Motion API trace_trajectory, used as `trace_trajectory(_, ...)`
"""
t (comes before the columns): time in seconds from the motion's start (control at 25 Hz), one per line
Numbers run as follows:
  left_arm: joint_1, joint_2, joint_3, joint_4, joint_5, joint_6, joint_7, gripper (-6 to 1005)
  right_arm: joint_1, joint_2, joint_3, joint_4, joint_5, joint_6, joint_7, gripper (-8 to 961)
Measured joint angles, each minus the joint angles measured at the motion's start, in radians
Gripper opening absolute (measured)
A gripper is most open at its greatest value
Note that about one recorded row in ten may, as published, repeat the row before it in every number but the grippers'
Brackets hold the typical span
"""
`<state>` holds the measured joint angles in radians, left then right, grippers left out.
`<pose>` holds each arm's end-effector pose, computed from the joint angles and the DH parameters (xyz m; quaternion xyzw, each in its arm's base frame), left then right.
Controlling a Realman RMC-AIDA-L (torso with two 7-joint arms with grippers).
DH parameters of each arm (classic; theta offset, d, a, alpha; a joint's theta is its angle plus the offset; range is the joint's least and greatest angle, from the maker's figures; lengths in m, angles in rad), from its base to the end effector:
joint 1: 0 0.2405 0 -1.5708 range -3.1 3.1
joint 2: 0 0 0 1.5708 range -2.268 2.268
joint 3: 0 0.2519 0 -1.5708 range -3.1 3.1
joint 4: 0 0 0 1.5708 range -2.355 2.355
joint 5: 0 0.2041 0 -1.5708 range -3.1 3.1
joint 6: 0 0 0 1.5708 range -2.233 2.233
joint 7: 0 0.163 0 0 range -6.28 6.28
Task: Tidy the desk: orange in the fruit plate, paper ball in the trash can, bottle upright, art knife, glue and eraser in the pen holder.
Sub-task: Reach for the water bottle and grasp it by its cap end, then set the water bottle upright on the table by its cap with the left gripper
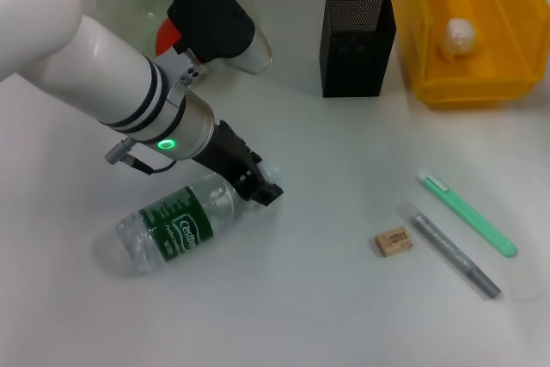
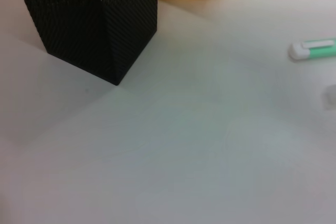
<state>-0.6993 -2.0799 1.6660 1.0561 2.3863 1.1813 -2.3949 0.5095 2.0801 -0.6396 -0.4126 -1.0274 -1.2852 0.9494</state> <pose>-0.1676 0.3590 -0.0973 -0.9616 -0.1984 0.1404 0.1276 0.2642 0.3899 0.0742 -0.6919 0.2258 0.4873 0.4826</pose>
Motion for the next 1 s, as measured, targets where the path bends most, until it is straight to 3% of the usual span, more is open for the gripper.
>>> trace_trajectory(0.12,-0.002,0.0,0.0,-0.007,0.001,-0.011,-0.001,610,-0.004,0.0,0.003,0.0,0.0,-0.013,0.001,780)
trace_trajectory(0.28,-0.012,0.0,0.0,-0.035,-0.002,-0.024,0.005,432,-0.007,0.001,0.008,0.001,0.001,-0.025,0.003,780)
trace_trajectory(0.56,-0.012,0.0,-0.007,-0.042,-0.004,-0.029,0.005,430,-0.009,0.002,0.009,0.011,0.001,-0.029,0.004,780)
trace_trajectory(1.0,0.12,0.008,-0.163,0.129,-0.09,-0.031,0.071,431,-0.007,0.002,0.01,0.011,0.001,-0.03,0.005,780)
